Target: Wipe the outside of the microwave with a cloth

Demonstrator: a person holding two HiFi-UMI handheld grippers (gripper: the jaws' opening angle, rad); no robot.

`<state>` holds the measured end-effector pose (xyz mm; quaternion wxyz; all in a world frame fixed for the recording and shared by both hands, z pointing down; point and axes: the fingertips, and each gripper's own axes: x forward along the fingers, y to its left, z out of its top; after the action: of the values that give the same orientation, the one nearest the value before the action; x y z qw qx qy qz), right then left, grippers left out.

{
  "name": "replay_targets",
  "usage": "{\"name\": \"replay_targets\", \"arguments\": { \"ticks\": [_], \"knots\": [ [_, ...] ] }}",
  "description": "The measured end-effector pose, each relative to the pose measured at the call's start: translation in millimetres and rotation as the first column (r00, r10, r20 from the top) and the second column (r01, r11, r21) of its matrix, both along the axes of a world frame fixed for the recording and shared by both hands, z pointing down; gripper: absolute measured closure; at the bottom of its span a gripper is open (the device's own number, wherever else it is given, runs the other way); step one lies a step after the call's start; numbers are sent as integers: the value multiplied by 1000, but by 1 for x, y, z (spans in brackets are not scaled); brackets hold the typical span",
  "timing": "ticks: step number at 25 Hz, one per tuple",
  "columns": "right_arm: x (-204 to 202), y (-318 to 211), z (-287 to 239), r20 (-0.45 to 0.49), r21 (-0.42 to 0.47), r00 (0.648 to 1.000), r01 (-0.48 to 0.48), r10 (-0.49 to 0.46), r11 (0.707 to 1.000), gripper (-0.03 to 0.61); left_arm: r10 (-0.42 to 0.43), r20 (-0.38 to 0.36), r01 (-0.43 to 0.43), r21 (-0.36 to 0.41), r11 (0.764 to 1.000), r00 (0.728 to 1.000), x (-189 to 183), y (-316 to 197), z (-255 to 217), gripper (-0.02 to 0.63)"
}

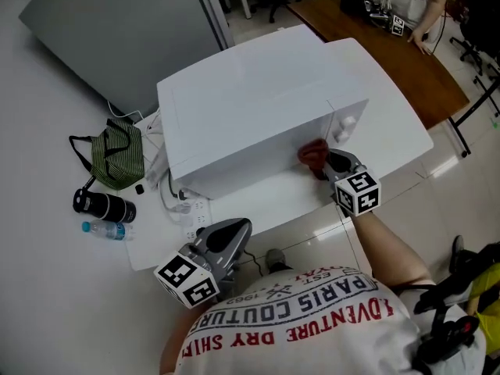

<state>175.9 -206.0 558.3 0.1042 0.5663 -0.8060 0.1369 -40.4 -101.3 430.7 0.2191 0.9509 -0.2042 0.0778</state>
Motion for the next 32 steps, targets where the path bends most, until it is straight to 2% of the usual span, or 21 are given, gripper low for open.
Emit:
{"name": "replay_targets", "arguments": {
  "ticks": [6, 14, 17, 20, 26, 29, 32],
  "knots": [
    [31, 7, 2, 4, -22, 998, -62, 62, 998, 535, 40, 3, -40, 4, 999, 999, 15, 5, -5, 609],
    [14, 29, -16, 23, 15, 1000, 6, -6, 1000, 535, 13, 1, -13, 19, 1000, 1000, 15, 17, -10, 609],
    [-21, 42, -41, 64, 62, 993, 94, -98, 994, 535, -8, -7, 8, 17, 1000, 1000, 11, 20, -10, 609],
    [-70, 52, -74, 102, 125, 970, 208, -221, 970, 534, -42, -10, 42, 20, 999, 999, 0, 22, -11, 609],
    [-183, 51, -130, 134, 228, 877, 425, -461, 876, 534, -146, -22, 147, 40, 988, 989, -33, 24, -19, 608],
    [-230, 43, -140, 145, 235, 838, 487, -525, 841, 534, -194, -16, 194, 55, 979, 981, -53, 27, -22, 609],
    [-264, 31, -142, 160, 235, 821, 507, -547, 829, 534, -243, -9, 243, 58, 968, 970, -75, 33, -21, 608]
  ]
}}
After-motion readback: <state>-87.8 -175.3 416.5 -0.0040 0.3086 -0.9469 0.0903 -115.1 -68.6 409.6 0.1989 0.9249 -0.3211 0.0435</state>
